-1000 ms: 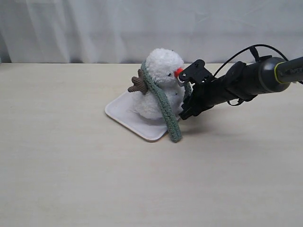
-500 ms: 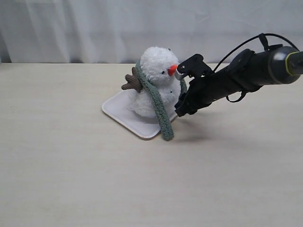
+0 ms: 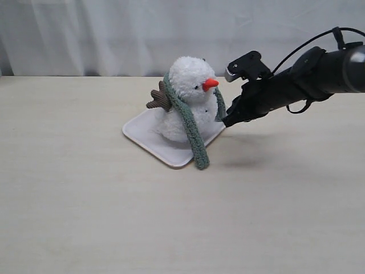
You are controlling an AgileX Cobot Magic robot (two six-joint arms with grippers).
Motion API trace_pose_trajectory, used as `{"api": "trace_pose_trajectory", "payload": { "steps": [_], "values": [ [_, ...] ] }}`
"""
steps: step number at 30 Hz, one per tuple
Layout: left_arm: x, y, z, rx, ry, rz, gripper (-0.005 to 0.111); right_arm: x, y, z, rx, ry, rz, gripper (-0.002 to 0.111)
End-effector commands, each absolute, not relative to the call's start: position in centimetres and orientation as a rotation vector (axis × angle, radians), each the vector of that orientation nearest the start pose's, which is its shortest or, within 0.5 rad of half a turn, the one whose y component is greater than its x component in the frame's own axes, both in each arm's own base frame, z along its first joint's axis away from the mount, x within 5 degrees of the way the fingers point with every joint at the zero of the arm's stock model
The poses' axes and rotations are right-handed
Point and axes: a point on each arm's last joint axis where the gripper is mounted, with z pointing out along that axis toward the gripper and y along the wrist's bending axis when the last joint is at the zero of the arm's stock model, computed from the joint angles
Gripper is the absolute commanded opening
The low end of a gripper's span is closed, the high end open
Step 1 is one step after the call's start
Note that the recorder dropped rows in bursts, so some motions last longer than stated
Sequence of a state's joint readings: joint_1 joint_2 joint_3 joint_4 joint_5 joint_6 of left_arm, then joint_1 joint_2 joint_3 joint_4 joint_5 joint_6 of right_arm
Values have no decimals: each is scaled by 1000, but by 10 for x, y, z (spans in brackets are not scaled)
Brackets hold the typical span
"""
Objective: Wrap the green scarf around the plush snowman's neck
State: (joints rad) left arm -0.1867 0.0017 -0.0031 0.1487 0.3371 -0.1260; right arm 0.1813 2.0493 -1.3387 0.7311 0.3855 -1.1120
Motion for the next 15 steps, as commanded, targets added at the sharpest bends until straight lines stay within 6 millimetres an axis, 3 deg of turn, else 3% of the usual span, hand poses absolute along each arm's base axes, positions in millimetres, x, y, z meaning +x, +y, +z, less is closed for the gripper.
{"api": "trace_pose_trajectory", "payload": {
  "steps": [1,5,15],
  "values": [
    [54,-6,184,145,1798,-83,0,434,74,163,-600,2307,153,4],
    [54,-6,184,145,1798,-83,0,447,66,161,-412,2273,129,4],
    [54,-6,184,145,1796,-83,0,496,79,128,-358,2307,282,4]
  ]
}}
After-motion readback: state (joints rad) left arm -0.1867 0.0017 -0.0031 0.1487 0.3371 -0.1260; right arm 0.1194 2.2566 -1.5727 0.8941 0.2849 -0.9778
